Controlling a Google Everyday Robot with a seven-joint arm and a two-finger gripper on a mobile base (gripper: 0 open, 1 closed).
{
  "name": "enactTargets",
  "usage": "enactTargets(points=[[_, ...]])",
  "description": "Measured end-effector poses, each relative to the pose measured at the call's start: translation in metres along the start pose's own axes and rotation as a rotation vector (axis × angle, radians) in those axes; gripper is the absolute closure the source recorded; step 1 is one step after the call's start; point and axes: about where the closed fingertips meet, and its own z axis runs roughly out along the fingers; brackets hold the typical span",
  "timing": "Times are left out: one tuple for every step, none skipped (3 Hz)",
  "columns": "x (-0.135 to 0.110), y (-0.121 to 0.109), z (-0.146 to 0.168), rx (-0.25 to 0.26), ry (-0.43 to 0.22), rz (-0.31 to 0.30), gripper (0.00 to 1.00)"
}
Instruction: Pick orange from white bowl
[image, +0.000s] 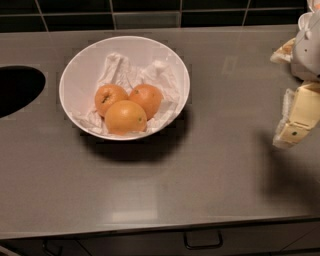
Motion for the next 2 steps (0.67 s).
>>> enactTargets(points=[[0.000, 0.000, 0.000, 0.000, 0.000, 0.000, 0.00], [-0.032, -0.002, -0.002, 0.007, -0.032, -0.097, 0.00]])
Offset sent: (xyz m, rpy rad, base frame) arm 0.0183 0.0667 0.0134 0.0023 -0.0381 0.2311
